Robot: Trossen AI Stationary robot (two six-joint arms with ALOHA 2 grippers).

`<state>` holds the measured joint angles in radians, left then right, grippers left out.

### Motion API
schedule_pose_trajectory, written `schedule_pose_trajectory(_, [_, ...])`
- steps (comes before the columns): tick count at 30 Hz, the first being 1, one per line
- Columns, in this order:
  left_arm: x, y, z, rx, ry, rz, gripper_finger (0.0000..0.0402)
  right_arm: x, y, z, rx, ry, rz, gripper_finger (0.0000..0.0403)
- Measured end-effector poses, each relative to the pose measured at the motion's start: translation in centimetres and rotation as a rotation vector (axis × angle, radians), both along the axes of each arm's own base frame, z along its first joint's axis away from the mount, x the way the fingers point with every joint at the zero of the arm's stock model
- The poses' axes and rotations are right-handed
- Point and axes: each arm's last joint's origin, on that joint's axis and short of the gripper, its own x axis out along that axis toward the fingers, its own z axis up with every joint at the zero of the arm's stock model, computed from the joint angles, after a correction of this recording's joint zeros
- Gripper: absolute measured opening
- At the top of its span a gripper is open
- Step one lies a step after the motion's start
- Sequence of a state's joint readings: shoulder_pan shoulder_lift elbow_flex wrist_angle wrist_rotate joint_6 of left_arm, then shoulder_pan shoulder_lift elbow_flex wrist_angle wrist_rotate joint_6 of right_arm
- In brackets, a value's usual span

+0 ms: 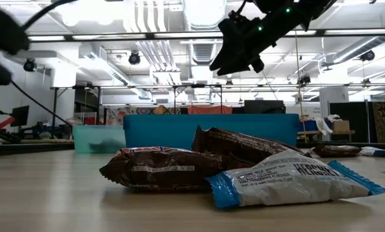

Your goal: Sort candy

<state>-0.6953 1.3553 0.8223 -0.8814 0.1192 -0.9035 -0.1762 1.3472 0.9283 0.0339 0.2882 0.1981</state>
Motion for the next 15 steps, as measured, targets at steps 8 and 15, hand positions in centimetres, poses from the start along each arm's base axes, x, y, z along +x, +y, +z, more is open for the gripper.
schedule_pose_trajectory(8, [-0.1, -1.4, -2.8, 0.113, 0.103, 0.015, 0.0168, 0.1, 0.0, -0.2, 0.006, 0.007, 0.000, 0.0184])
schedule_pose_trajectory(15, [0.4, -1.6, -4.8, 0.228, 0.134, 0.007, 0.0168, 0.1, 0.2, -0.2, 0.008, 0.005, 0.003, 0.0182])
